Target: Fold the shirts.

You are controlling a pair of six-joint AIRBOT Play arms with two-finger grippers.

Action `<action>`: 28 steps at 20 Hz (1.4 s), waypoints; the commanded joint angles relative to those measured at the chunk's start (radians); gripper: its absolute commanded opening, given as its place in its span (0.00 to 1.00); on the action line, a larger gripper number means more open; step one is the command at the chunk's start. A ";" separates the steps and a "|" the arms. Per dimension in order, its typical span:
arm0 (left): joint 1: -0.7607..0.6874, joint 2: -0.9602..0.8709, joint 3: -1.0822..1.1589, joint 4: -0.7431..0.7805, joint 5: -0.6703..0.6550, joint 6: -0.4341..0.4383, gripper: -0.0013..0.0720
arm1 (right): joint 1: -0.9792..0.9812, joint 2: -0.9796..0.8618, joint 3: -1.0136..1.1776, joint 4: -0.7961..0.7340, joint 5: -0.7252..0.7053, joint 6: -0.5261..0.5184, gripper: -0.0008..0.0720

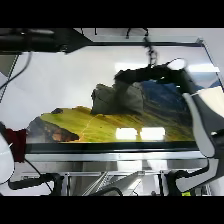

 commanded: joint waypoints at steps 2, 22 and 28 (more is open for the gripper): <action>0.078 0.159 -0.001 -0.005 -0.111 0.024 0.03 | 0.257 -0.188 0.000 -0.039 -0.290 -0.074 0.71; 0.077 0.391 -0.466 -0.006 -0.047 0.111 0.03 | -0.304 -0.185 -0.005 -0.529 0.106 0.345 0.96; 0.077 0.409 -0.509 -0.006 -0.048 0.110 0.03 | -0.253 -0.307 -0.005 -0.366 0.119 0.286 0.96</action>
